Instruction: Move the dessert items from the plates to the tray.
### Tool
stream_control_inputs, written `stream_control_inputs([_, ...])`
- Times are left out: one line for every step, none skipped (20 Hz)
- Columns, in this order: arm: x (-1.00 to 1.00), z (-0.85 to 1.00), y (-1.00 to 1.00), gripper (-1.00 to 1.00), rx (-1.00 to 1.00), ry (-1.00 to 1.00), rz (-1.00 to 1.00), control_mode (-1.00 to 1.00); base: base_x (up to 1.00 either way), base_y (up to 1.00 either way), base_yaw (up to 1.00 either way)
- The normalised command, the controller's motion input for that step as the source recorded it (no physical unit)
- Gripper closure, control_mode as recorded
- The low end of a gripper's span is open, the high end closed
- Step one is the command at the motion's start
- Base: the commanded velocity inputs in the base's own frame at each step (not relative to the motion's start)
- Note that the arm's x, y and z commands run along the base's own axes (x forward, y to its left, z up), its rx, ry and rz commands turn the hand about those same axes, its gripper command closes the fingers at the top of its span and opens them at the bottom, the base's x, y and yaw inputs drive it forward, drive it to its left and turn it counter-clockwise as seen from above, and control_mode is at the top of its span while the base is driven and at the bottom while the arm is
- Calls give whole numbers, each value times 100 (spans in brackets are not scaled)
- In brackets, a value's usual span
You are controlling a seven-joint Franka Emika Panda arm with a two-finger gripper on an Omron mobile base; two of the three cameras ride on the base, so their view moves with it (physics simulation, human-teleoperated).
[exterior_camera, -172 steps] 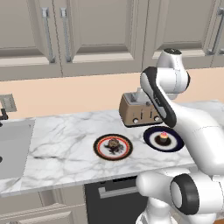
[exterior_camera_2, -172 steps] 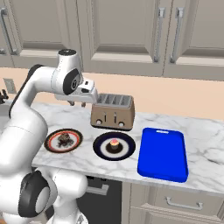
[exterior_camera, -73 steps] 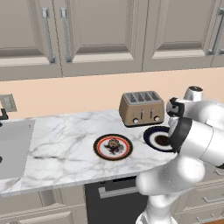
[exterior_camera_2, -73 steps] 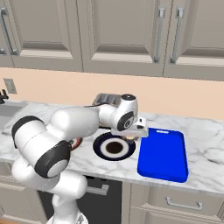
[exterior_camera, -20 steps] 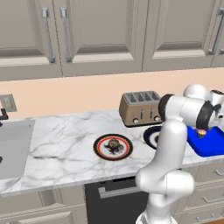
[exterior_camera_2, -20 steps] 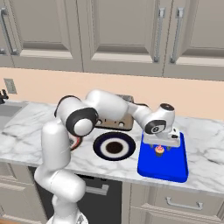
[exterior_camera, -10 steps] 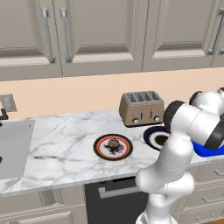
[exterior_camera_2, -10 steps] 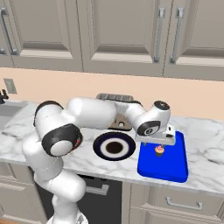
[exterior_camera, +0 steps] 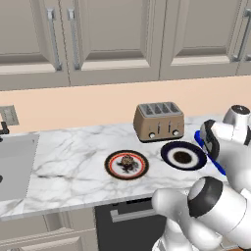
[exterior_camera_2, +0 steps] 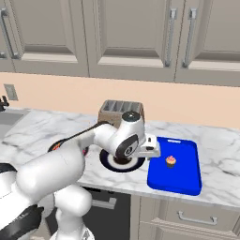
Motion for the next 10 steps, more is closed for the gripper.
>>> stream_control_inputs([-36,29,54,-100,3,0,0,-100,0,0,0])
stream_control_inputs([-27,28,66,-100,2,0,0,-100,0,0,0])
stream_control_inputs([-20,46,59,-100,9,0,0,-100,0,0,0])
stream_control_inputs([-32,43,64,-100,7,0,0,-100,0,0,0])
stream_control_inputs([-30,54,68,-100,8,0,0,-100,0,0,0])
stream_control_inputs([-24,59,78,-100,6,0,0,-100,0,0,0])
stream_control_inputs([-13,60,78,-100,6,0,0,-100,0,0,0])
stream_control_inputs([-12,66,73,-100,7,0,0,-100,0,0,0])
stream_control_inputs([-14,67,73,-100,6,0,0,-100,0,0,0])
stream_control_inputs([-14,62,76,-100,4,0,0,-100,0,0,0])
